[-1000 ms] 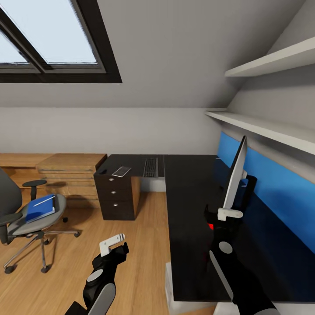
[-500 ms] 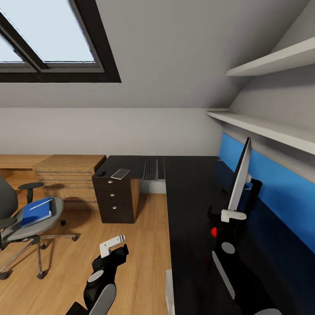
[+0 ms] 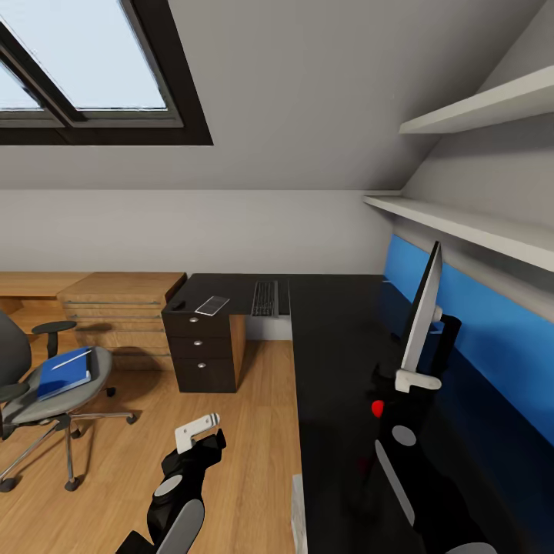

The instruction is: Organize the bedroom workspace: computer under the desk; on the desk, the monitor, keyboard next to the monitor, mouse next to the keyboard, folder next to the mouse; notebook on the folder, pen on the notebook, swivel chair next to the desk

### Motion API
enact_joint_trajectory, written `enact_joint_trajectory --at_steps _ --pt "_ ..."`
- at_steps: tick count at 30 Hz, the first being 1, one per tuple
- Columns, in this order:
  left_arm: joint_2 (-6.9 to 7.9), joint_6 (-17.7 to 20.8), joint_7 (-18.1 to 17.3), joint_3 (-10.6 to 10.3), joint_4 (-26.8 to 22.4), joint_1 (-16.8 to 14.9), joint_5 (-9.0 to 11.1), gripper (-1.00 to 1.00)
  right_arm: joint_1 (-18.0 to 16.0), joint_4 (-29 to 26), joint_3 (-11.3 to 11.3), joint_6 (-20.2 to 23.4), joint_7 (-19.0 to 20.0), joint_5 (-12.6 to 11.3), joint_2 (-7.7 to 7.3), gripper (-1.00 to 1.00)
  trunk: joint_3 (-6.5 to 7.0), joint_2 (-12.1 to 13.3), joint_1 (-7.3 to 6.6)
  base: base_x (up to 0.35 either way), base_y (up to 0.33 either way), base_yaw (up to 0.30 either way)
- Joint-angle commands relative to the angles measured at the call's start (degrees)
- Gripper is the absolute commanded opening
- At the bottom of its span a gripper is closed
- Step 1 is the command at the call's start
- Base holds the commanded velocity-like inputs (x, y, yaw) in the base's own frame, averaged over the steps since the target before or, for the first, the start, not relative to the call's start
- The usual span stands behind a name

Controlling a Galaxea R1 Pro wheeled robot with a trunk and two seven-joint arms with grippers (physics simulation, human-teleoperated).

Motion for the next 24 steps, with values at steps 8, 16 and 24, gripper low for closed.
enact_joint_trajectory --at_steps 8,16,24 --pt "0.05 0.1 0.4 -0.1 -0.1 -0.1 0.2 1.0 -0.1 0.4 -1.9 0.0 -0.9 0.0 -0.05 1.0 -0.08 -0.1 0.01 0.0 -0.167 0.0" --pt "0.1 0.2 0.3 -0.1 -0.1 0.0 0.2 1.0 -0.1 0.9 -2.0 0.0 -0.8 0.0 -0.05 1.0 -0.08 -0.1 0.01 -0.019 -0.087 0.0" --pt "0.12 0.1 0.4 -0.1 -0.1 -0.1 0.2 1.0 -0.1 1.2 -2.0 0.0 -0.8 0.0 -0.05 1.0 -0.08 -0.1 0.01 -0.004 -0.1 0.0"
